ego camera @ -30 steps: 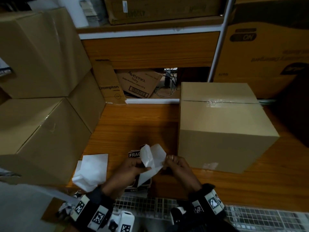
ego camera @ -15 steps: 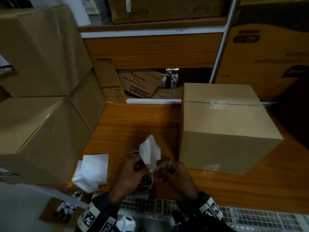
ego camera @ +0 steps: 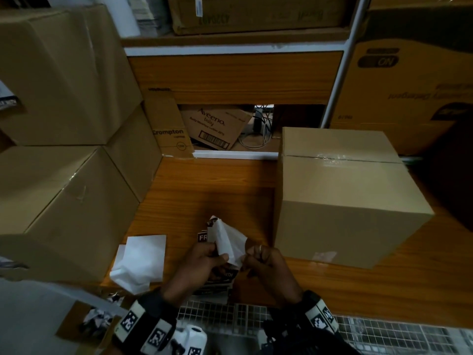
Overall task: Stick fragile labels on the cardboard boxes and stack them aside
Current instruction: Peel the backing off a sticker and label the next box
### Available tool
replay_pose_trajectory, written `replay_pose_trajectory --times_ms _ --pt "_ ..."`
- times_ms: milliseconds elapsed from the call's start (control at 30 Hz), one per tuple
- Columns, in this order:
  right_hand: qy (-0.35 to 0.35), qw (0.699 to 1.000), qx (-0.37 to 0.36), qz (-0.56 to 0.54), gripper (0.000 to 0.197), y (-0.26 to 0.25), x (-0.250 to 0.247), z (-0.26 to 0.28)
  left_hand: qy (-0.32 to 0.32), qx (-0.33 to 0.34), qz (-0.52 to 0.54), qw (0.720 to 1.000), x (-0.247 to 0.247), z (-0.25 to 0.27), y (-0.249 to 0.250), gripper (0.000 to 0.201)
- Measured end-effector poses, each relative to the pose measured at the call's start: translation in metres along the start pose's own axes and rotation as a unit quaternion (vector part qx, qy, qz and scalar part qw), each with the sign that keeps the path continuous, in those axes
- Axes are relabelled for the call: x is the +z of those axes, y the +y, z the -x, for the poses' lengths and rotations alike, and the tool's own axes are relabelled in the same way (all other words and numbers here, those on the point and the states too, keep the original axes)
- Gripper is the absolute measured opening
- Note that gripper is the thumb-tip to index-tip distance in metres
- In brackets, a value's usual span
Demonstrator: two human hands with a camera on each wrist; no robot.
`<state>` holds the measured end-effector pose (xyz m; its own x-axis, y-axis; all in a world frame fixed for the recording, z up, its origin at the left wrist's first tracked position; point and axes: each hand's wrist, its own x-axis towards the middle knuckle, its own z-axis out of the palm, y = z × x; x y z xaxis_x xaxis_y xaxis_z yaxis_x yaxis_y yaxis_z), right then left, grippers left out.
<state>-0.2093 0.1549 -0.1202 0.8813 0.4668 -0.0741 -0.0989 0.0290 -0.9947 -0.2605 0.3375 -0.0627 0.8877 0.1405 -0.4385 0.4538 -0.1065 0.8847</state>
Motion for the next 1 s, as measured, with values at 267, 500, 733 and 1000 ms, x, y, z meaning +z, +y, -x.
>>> replay_pose_trajectory --times_ms 267,500,733,1000 --pt "-0.034 0.999 0.007 -0.018 0.024 -0.007 -0.008 -0.001 -0.073 -0.017 -0.034 0.997 -0.016 -0.004 0.012 0.011" --pt "-0.013 0.999 0.005 -0.053 0.036 -0.016 0.001 0.010 0.036 0.078 -0.068 0.994 0.001 0.001 0.008 0.013" --pt "-0.001 0.999 0.018 0.027 0.026 0.001 0.007 0.011 0.046 0.067 -0.086 0.993 0.005 0.001 0.006 0.014" --pt "0.011 0.999 0.020 -0.033 0.034 -0.007 0.006 0.008 -0.028 0.005 0.037 0.999 0.009 0.007 0.006 0.027"
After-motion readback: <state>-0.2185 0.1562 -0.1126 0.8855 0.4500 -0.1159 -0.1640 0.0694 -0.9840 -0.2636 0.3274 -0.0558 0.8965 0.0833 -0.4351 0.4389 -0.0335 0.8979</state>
